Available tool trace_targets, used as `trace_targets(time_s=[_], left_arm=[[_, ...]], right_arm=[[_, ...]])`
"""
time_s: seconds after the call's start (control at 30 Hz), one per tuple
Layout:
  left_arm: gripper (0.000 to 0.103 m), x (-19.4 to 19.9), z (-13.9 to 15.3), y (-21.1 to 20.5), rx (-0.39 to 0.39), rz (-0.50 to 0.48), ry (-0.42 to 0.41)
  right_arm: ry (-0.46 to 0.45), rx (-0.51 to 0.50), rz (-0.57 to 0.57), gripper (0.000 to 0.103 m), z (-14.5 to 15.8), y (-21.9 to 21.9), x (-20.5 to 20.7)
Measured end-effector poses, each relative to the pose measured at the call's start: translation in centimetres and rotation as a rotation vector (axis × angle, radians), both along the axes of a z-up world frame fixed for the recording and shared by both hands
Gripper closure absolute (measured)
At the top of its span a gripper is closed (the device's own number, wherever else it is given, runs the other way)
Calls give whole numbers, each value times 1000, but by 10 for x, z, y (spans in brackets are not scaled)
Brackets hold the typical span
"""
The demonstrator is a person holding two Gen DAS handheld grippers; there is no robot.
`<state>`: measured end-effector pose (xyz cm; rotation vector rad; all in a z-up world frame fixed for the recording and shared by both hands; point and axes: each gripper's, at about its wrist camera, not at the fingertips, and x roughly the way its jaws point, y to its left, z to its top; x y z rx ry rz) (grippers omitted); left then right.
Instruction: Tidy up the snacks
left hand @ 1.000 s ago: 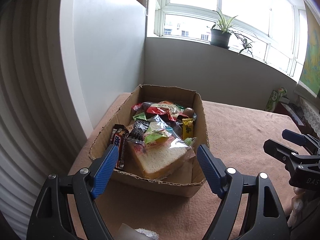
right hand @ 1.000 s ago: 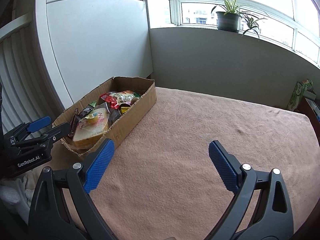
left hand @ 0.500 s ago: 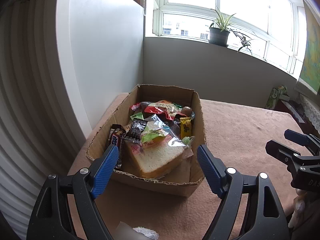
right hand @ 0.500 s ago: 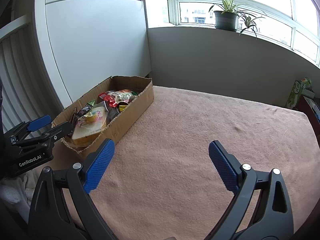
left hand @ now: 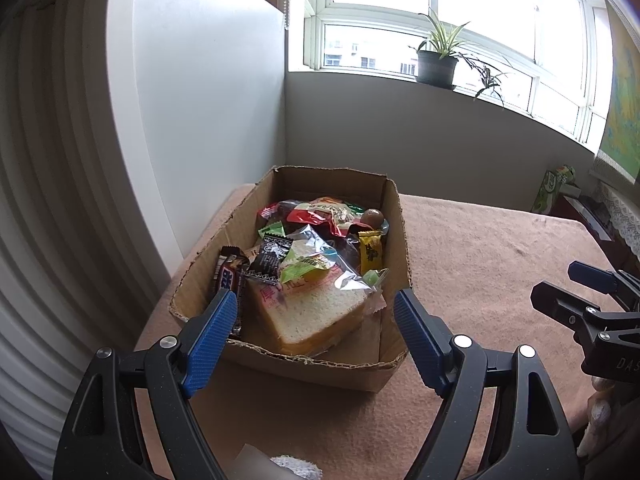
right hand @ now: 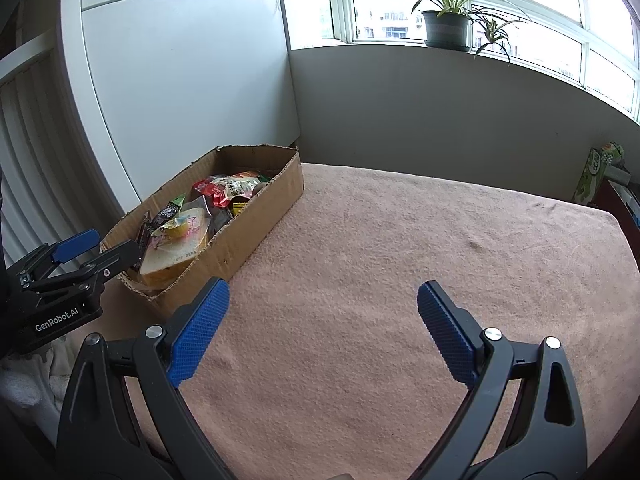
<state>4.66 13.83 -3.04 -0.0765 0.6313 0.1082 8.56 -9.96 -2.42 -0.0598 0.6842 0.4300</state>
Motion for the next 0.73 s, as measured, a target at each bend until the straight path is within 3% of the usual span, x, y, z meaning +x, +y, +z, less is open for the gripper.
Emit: trace_targets(time_s=[0.73], left_arm=[[22, -2, -3, -1, 17, 14, 1]], right_arm=[[18, -7, -11, 6, -5, -3, -2]])
